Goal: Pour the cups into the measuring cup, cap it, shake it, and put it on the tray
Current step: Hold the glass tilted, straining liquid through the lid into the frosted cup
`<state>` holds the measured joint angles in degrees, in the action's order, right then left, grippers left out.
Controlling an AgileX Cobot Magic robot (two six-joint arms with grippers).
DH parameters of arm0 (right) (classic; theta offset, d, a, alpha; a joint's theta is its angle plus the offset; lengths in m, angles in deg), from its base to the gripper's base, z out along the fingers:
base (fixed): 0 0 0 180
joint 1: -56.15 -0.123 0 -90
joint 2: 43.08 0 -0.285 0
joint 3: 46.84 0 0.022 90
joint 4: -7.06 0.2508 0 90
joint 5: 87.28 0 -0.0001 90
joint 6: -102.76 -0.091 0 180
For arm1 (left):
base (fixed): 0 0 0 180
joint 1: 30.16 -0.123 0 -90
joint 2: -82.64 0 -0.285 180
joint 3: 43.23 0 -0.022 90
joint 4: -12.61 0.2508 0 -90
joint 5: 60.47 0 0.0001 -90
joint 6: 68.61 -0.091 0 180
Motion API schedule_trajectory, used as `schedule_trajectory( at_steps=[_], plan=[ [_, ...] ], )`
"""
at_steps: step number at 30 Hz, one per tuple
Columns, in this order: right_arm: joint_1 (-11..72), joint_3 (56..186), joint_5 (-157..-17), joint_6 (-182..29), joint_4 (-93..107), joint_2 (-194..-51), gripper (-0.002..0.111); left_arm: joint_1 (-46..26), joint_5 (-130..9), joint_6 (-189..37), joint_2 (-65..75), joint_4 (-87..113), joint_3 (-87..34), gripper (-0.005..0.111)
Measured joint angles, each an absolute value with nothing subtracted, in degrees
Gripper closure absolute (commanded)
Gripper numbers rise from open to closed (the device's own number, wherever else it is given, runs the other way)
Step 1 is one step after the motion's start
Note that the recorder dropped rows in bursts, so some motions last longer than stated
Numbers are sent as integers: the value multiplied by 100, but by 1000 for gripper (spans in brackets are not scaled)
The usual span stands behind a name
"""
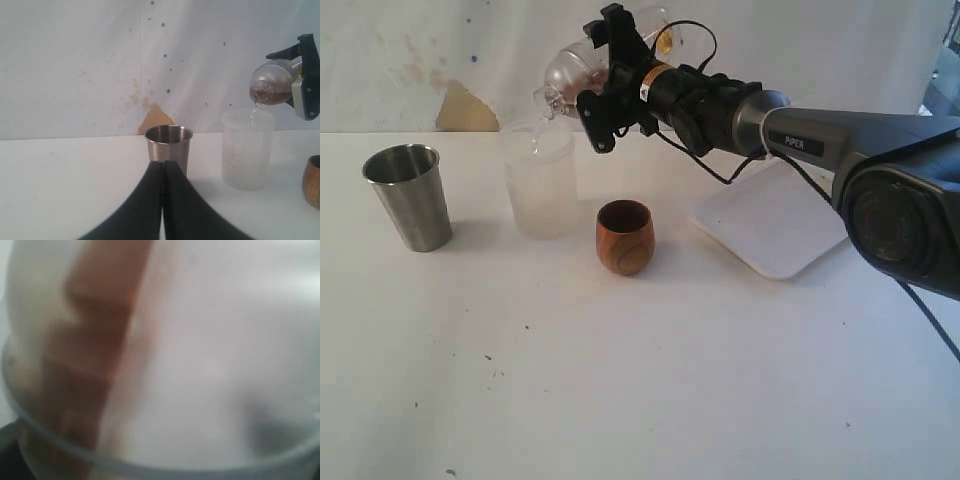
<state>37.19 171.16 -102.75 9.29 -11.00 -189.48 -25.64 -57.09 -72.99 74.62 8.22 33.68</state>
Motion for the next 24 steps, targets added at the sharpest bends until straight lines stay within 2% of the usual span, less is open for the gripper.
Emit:
schedule_trajectory(
  at_steps=[14,24],
  plan=[
    [3719,17116,-10348,732,-1100,-18948,108,-2564,-5709,-7299,7462,822,3368,106],
    [3719,17116,-10447,1666,-1100,-18948,108,-2564,-5709,-7299,7462,822,3368,106]
  ],
)
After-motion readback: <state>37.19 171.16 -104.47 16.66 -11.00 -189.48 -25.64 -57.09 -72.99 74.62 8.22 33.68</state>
